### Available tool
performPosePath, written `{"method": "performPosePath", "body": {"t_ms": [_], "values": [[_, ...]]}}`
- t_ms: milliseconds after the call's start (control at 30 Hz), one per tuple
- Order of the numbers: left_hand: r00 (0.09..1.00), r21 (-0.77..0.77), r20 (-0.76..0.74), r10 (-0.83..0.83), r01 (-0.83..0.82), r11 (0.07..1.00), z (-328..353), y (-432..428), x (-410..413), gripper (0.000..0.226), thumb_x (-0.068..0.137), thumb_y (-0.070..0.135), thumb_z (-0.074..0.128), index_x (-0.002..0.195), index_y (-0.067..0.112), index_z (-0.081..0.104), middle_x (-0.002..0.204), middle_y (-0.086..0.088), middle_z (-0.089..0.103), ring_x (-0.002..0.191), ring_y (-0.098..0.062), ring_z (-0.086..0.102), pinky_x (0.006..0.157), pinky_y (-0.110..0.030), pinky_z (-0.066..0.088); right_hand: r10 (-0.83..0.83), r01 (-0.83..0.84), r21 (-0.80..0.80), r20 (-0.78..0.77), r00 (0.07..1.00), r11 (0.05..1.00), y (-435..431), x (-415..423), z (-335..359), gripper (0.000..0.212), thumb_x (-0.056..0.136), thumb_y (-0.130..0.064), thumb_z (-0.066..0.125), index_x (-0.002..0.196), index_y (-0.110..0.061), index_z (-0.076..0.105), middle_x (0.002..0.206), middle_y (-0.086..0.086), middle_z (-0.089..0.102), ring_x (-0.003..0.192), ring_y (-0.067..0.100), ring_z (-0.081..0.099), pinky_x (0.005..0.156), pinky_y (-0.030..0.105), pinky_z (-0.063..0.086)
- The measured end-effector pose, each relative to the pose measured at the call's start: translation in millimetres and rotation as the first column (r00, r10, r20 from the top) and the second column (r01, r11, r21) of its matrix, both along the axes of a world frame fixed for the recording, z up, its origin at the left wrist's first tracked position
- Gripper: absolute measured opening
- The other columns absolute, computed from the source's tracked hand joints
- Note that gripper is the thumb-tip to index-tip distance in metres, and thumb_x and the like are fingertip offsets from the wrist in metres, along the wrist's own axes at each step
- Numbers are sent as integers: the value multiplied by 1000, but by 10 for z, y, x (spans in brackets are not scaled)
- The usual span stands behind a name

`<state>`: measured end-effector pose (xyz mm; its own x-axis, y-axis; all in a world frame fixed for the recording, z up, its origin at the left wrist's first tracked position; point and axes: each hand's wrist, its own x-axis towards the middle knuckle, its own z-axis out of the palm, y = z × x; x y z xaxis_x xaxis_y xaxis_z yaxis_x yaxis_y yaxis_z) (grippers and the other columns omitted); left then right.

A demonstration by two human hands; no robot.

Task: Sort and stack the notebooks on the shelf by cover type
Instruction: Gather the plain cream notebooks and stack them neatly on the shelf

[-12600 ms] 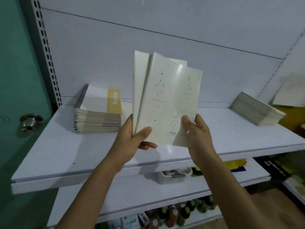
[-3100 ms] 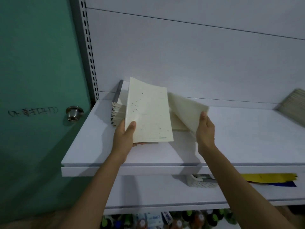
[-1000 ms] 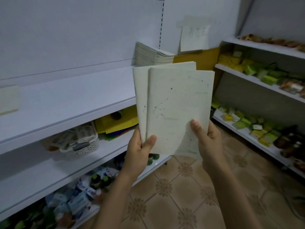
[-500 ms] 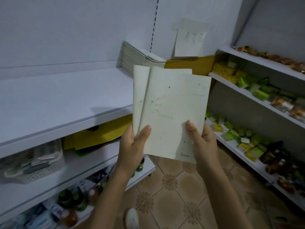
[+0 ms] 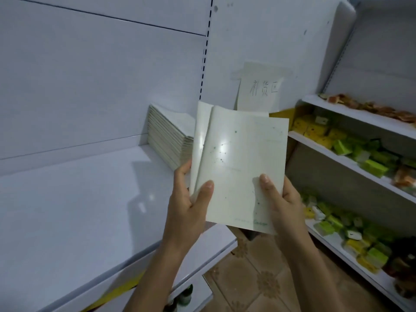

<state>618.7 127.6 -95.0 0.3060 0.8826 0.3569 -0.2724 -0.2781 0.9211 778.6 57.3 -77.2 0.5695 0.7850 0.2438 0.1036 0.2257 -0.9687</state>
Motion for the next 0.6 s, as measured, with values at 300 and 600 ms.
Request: {"method": "performPosePath", "body": {"t_ms": [300,600], "values": [[971,118,-148,185,-168,979,216,794,164,55,77,50,60,126,58,36,126,19,48,111,7,51,64,-10,51,157,-158,74,17,987,985,1132,302,140,27,90,-39,57,116,-36,55,104,-16,68,89,10,69,62,21,55],[867,79,-250,431,-426,901,439,1527,468,56,77,55,65,125,49,38,130,21,47,120,6,45,97,-26,43,378,-374,-65,75,923,925,2358,793,425,17,94,-29,56,111,-30,54,100,-19,68,90,0,66,60,17,53]]}}
